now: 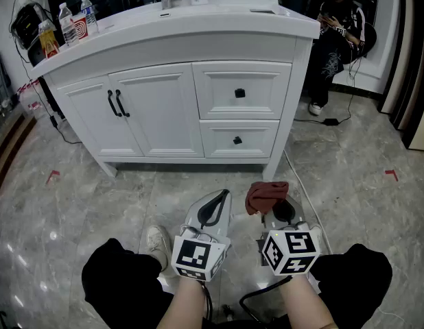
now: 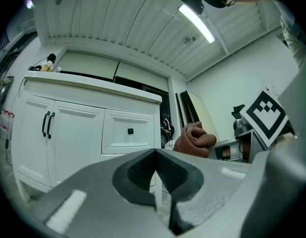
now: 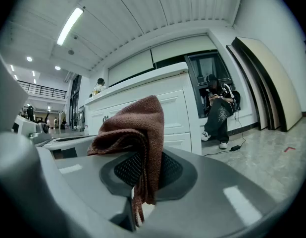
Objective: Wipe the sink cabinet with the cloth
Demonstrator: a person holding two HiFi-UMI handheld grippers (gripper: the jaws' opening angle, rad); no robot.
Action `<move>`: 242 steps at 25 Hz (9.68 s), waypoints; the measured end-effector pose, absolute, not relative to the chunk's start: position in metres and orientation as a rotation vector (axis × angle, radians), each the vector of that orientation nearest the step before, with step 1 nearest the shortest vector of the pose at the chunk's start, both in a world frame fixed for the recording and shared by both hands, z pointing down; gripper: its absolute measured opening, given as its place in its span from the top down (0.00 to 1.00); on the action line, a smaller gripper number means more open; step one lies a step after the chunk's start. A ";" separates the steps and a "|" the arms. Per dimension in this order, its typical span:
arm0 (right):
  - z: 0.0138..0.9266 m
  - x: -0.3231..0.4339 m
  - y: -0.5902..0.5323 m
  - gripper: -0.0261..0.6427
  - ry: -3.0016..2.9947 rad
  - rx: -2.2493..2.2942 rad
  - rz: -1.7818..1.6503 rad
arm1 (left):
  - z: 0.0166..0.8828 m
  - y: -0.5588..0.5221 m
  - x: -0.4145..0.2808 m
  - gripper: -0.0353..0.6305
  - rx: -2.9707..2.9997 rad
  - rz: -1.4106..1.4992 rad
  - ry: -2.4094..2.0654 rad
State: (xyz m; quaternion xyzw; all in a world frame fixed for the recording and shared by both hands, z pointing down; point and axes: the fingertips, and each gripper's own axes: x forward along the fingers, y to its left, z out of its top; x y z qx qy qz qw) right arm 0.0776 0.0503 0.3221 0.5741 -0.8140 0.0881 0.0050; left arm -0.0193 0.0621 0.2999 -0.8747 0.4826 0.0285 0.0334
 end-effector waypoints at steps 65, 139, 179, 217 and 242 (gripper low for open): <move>0.204 -0.074 -0.236 0.84 -2.864 1.474 0.201 | 0.240 -0.168 -0.116 0.95 -2.523 0.241 1.577; 0.289 -0.020 -0.250 0.84 -2.722 1.640 0.475 | 0.297 -0.153 -0.088 0.95 -2.646 0.168 1.581; 0.273 0.139 -0.237 0.84 -2.536 2.010 0.425 | 0.323 -0.170 0.014 0.95 -2.813 0.131 1.356; 0.346 -0.087 -0.247 0.84 -2.735 1.397 0.570 | 0.356 -0.187 -0.114 0.95 -2.718 0.141 1.686; 0.343 0.054 -0.248 0.84 -2.624 1.682 0.675 | 0.352 -0.193 -0.041 0.95 -2.814 0.186 1.538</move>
